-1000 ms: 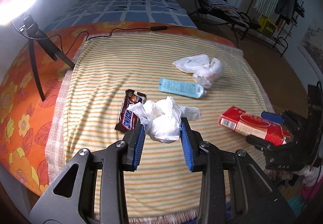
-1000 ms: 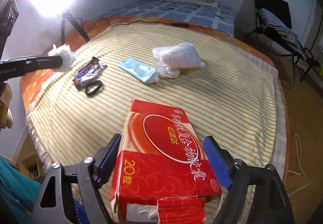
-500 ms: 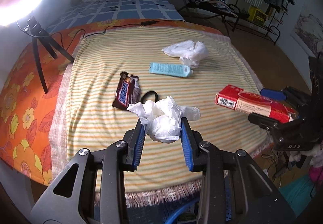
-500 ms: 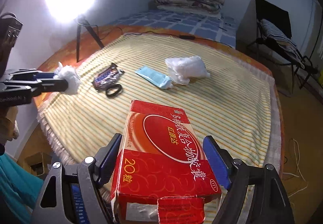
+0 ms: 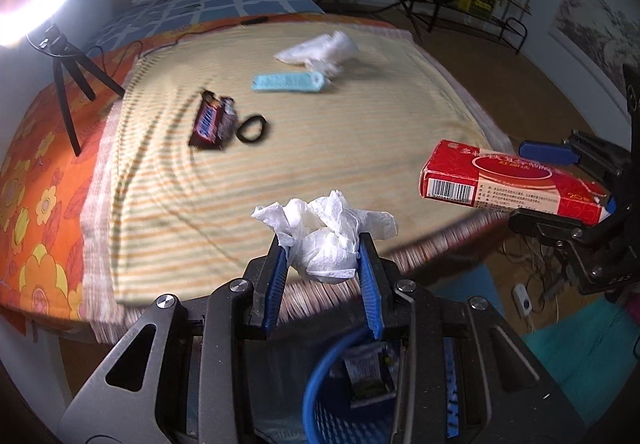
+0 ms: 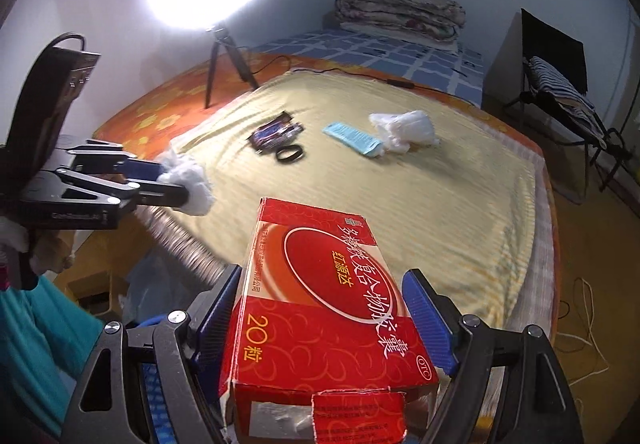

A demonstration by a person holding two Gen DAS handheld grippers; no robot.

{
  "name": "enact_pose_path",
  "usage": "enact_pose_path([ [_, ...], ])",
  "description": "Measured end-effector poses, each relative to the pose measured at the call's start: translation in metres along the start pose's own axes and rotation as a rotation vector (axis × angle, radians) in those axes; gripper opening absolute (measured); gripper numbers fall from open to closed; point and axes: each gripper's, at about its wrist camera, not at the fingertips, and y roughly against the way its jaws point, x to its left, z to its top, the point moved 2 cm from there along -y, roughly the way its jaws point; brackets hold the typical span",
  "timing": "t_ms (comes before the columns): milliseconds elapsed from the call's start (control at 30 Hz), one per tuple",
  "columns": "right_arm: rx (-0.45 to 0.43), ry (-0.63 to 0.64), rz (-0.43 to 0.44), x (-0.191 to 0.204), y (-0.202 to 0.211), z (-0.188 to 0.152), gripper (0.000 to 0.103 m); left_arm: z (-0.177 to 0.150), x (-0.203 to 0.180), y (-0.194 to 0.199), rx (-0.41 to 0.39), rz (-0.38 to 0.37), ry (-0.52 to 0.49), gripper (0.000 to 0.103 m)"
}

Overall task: Collect trash
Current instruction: 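Carry the tissue and red box over the blue basket with both tools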

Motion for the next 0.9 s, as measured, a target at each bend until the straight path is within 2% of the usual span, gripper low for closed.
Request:
enact_pose_path([
  [333,0.058,0.044,0.052,0.041,0.009,-0.057,0.082,-0.057,-0.037,-0.012,0.084,-0.024,-0.076,0.034],
  [600,0.103,0.076,0.07,0.064,0.003,-0.087,0.082,-0.103,-0.043,-0.031,0.174,-0.034,-0.068,0.034],
  [900,0.15,0.089,0.091,0.08,-0.008,-0.111,0.083,-0.142,-0.038,-0.044,0.235,-0.047,-0.032,0.034],
])
